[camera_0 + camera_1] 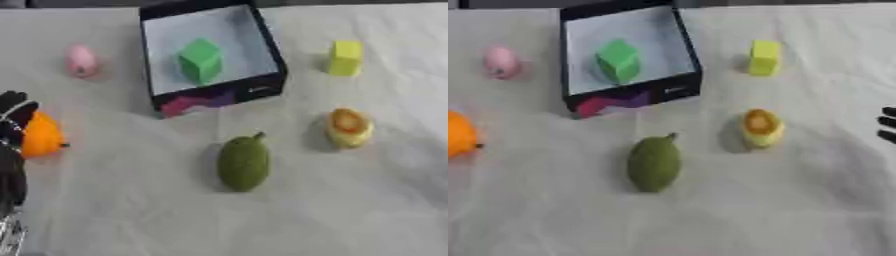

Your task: Pick up objects on the table and place them in the box.

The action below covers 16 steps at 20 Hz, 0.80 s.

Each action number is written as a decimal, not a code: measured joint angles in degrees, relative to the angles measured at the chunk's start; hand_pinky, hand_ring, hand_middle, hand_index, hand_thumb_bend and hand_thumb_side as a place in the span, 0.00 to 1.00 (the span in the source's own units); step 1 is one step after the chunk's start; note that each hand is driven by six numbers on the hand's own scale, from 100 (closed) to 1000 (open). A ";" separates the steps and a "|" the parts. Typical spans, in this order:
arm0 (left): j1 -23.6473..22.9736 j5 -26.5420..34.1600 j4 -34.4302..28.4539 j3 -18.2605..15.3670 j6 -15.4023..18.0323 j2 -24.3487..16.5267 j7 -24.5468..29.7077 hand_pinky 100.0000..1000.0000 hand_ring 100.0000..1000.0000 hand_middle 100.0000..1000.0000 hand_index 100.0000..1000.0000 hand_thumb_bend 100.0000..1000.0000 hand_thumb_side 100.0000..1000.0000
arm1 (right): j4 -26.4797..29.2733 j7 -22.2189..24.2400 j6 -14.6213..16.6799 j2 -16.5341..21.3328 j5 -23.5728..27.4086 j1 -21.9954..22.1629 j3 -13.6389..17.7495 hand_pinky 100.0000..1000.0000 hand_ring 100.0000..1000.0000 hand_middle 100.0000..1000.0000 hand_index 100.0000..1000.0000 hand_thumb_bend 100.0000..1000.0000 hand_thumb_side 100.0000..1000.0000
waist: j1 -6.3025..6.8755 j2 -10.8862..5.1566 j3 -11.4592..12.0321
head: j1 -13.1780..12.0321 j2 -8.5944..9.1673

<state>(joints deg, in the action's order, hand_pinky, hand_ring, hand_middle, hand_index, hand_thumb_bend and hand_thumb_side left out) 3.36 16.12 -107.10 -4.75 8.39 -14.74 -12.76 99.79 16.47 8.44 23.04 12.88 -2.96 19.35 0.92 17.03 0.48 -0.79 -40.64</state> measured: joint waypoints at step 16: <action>-0.46 -0.03 -0.11 0.14 -0.09 -0.80 0.37 0.94 0.74 0.70 0.74 0.08 0.87 | 12.46 -1.66 13.13 32.42 -0.22 4.18 -9.72 0.85 0.87 0.85 0.95 0.00 0.34 | -0.03 -0.07 0.06 | 0.89 -0.14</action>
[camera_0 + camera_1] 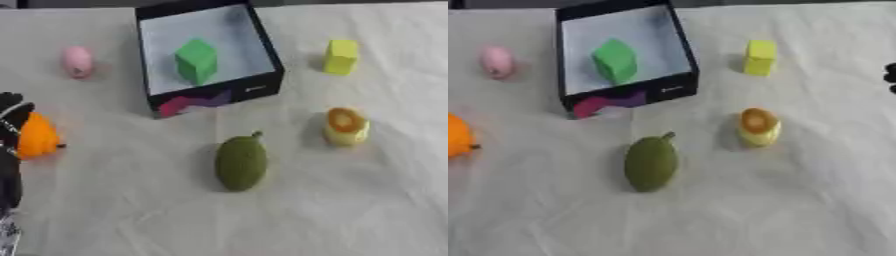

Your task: Pick up objects on the table and place them in the box.

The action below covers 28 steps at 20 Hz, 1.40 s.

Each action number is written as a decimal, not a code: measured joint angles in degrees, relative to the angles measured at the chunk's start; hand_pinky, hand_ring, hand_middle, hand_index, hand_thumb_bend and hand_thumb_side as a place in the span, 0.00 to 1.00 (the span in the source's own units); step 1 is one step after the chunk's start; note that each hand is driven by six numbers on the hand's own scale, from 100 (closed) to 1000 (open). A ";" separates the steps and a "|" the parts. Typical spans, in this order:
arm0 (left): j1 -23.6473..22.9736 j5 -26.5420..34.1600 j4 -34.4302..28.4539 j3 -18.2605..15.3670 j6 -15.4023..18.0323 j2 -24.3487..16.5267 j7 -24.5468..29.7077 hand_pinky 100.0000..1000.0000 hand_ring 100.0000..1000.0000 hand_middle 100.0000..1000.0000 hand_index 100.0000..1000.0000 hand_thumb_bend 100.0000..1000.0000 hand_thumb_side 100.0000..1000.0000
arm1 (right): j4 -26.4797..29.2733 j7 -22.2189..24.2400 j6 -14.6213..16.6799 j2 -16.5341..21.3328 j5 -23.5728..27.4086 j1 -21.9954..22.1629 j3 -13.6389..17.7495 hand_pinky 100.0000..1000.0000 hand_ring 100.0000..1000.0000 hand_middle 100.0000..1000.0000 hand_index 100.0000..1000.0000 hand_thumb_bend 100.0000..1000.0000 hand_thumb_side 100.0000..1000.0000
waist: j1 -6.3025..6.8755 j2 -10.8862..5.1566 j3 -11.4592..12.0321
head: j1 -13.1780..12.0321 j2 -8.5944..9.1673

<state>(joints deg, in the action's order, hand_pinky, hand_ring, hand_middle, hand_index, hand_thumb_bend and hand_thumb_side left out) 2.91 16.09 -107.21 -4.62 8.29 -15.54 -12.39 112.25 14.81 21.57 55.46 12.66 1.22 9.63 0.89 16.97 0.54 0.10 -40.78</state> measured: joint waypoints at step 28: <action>-0.22 0.00 0.01 1.50 -0.41 -0.74 1.41 0.94 0.74 0.69 0.73 0.08 0.88 | -3.20 4.21 -4.69 11.40 -20.08 -15.31 -19.87 0.82 0.82 0.80 0.91 0.00 0.19 | -0.29 -0.01 1.34 | 2.31 -0.46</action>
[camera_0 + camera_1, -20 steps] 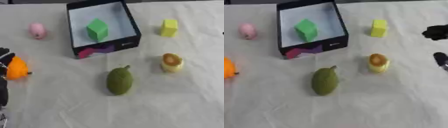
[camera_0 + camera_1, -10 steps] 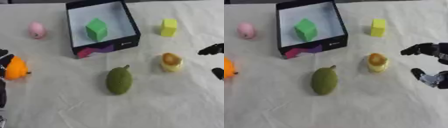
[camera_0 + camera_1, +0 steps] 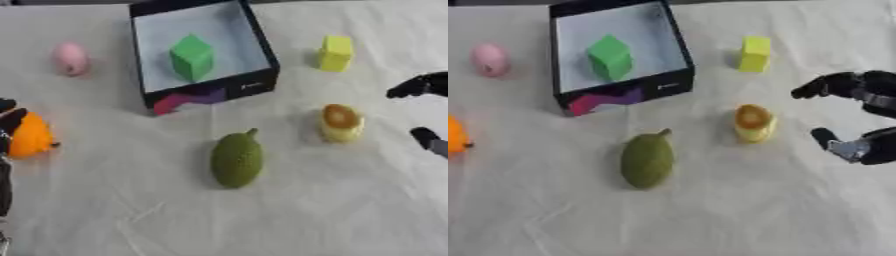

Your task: Pick up objects on the table and place them in the box.

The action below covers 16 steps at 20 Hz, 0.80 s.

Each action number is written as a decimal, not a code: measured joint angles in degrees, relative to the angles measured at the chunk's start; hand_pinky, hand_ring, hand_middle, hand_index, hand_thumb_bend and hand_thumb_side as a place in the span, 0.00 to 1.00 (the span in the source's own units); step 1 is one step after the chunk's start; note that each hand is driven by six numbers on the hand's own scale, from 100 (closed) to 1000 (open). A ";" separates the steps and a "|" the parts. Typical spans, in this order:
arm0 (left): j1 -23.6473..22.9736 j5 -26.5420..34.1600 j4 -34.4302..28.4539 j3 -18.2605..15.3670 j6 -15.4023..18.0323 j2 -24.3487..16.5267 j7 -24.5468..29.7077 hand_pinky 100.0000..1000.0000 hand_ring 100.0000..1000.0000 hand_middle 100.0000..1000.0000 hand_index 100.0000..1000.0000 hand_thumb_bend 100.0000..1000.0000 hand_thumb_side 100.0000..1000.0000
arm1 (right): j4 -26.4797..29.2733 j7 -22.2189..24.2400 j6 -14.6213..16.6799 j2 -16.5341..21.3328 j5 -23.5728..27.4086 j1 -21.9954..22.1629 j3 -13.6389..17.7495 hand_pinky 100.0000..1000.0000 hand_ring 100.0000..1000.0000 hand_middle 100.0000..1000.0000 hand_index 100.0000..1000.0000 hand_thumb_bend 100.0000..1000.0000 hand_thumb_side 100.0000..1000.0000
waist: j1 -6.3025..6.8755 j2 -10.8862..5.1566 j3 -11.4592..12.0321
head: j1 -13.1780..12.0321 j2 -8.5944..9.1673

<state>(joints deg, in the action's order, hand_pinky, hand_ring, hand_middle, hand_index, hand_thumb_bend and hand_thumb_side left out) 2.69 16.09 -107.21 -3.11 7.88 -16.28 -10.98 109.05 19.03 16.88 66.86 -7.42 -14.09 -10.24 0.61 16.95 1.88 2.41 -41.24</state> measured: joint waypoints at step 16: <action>-0.05 0.00 0.28 0.18 -0.03 -0.03 0.19 0.94 0.74 0.69 0.73 0.08 0.88 | -8.50 11.07 2.58 -8.90 -9.07 -11.62 -4.97 0.86 0.82 0.78 0.91 0.04 0.43 | -0.34 -0.01 0.15 | 0.50 -0.03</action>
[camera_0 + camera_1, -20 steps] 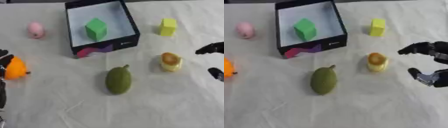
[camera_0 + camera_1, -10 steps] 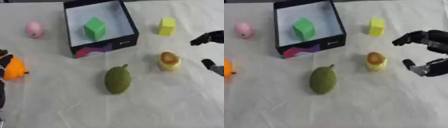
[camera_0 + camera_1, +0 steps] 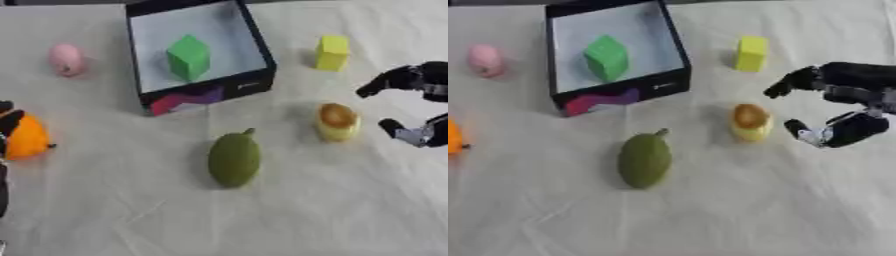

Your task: Pick up objects on the table and place them in the box.

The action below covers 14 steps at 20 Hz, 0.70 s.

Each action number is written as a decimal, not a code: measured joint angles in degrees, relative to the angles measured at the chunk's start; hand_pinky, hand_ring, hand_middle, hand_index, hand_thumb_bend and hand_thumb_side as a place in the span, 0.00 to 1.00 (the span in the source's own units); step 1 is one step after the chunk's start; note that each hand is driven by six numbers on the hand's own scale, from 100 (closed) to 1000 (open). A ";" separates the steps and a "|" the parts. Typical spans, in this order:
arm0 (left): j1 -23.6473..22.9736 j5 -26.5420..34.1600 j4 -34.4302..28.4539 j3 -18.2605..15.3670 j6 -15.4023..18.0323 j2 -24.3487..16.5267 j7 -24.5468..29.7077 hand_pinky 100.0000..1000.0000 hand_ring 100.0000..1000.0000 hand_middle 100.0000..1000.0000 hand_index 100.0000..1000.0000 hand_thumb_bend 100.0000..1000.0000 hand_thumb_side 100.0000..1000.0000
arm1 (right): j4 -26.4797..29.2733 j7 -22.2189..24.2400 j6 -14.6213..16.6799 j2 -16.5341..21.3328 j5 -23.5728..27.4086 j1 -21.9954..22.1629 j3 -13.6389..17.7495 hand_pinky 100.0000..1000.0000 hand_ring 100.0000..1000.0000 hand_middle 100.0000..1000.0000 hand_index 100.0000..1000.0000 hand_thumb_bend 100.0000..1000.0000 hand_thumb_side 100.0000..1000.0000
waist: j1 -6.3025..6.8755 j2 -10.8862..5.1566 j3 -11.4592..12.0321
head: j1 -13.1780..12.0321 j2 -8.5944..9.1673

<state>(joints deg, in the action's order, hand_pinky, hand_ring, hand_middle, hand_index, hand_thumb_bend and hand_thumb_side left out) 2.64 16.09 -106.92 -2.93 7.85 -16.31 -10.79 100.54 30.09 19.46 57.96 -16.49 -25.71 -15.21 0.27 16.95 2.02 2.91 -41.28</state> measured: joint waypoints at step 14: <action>-0.07 0.00 0.04 0.00 -0.09 0.00 -0.09 0.94 0.74 0.68 0.72 0.08 0.88 | -5.27 2.03 5.13 -5.27 -6.48 -3.20 -1.51 0.91 0.87 0.84 0.96 0.21 0.42 | -0.42 0.00 0.49 | 0.16 0.00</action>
<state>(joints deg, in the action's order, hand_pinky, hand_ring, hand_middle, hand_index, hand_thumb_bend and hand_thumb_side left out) 2.57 16.09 -106.88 -2.93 7.76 -16.32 -10.88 95.27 32.12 24.58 52.69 -22.97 -28.91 -16.72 -0.14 16.95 2.51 3.07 -41.28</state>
